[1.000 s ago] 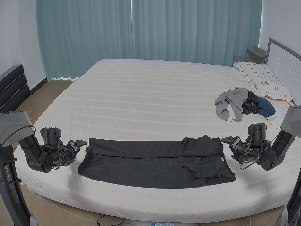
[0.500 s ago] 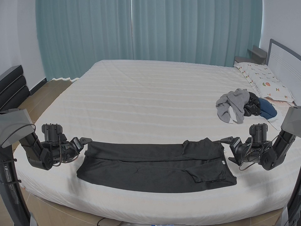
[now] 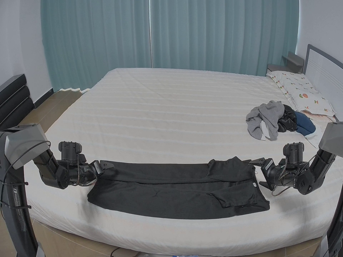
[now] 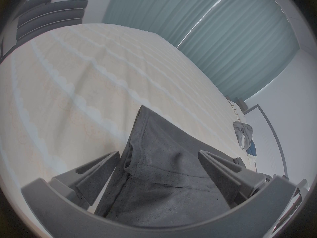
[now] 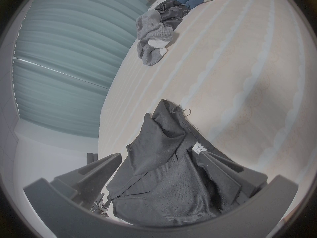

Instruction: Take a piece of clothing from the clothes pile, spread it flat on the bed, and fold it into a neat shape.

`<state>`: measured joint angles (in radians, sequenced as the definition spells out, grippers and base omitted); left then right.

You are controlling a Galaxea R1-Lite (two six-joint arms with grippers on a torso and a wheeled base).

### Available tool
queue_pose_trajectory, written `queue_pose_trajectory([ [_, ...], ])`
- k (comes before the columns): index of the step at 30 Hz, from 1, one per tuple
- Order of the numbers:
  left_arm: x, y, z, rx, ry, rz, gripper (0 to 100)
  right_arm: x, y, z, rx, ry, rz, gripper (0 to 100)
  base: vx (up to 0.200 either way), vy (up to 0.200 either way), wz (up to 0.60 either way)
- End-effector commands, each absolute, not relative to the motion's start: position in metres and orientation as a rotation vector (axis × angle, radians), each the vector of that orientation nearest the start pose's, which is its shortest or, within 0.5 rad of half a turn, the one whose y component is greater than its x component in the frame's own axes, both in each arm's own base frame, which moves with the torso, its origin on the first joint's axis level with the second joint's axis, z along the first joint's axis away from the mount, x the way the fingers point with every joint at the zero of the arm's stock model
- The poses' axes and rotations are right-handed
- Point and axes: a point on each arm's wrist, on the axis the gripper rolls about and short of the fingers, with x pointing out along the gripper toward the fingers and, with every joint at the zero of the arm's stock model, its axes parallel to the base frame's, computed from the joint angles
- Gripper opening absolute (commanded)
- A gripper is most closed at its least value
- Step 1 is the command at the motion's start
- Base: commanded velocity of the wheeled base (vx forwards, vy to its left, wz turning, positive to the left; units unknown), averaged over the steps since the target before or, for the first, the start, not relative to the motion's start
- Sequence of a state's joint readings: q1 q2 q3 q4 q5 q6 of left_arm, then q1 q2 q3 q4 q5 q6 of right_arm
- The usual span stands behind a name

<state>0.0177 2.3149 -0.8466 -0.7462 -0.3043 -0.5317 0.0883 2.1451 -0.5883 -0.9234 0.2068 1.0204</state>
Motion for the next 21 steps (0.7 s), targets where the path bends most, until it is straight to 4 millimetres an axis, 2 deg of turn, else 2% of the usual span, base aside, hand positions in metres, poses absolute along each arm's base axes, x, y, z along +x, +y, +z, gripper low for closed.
queue_pose_trajectory([
  [1, 0.3735, -0.0024, -0.0211, -0.601, 0.79, -0.069, 100, 0.3216, 0.0343, 0.0167, 1.013, 0.73, -0.062, 100, 0.0, 0.0, 0.0],
  [6, 0.3701, -0.0028, -0.0244, -0.528, 0.792, -0.033, 100, 0.3211, 0.0358, 0.0164, 1.01, 0.734, -0.058, 100, 0.0, 0.0, 0.0],
  [13, 0.3681, -0.0107, -0.0256, -0.517, 0.804, -0.049, 100, 0.321, 0.0363, 0.0164, 1.009, 0.735, -0.057, 100, 0.0, 0.0, 0.0],
  [14, 0.3681, -0.0107, -0.0256, -0.517, 0.804, -0.049, 0, 0.321, 0.0363, 0.0159, 1.009, 0.736, -0.058, 100, 0.0, 0.0, 0.0],
  [21, 0.3662, -0.0106, -0.0236, -0.518, 0.803, -0.047, 0, 0.3211, 0.0363, 0.0155, 1.008, 0.737, -0.058, 100, 0.0, 0.0, 0.0],
])
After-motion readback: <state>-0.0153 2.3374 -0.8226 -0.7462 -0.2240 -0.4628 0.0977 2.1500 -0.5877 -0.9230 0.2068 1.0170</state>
